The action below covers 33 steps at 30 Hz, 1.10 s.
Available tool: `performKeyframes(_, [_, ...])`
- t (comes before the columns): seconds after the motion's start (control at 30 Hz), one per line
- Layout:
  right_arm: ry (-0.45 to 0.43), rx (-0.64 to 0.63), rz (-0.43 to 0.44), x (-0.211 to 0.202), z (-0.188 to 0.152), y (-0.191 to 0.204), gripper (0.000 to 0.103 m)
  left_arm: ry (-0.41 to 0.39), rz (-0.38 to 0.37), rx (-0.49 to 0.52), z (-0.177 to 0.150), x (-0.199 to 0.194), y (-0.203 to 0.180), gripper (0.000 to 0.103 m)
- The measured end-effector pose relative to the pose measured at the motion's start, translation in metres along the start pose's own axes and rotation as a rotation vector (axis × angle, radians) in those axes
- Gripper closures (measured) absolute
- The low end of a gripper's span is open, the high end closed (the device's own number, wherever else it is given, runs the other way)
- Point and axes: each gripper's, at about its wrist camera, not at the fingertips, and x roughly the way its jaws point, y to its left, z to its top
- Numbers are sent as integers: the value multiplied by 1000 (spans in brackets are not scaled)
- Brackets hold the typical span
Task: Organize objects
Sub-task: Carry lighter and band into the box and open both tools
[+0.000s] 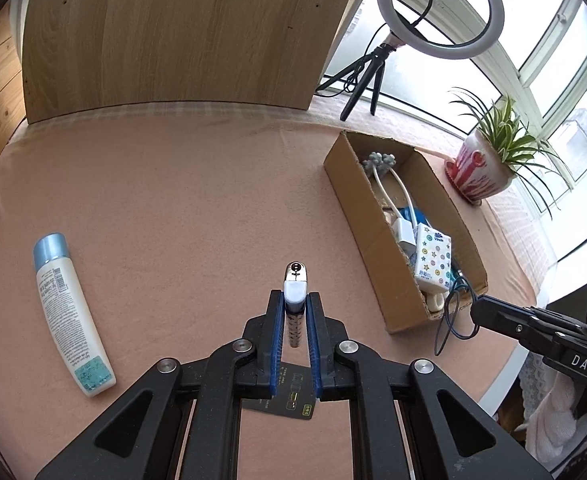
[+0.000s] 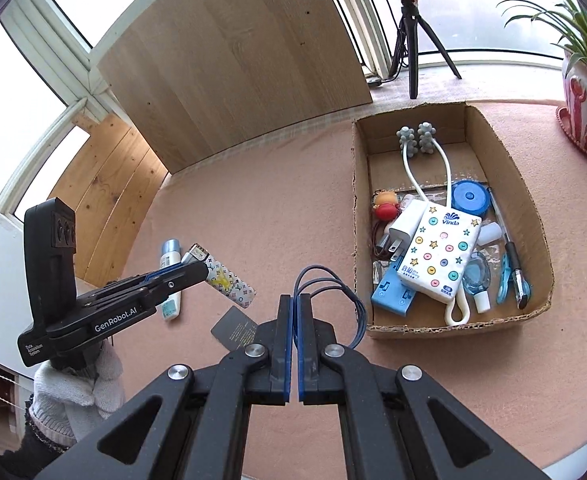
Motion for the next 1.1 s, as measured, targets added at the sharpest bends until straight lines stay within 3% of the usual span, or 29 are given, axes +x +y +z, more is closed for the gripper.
performKeyframes(0.3, [-99,33,-60,-33,21,-29,101,-47,-63,108,28,-6,-63,91])
performKeyframes(0.63, [-127,67,-125,-38,37,-65,101,-44,-110,210,46,18,-130,91])
performKeyframes(1.1, [-105,113,-120,-20,54,-95,101,1,-116,222,59,57,-153,91])
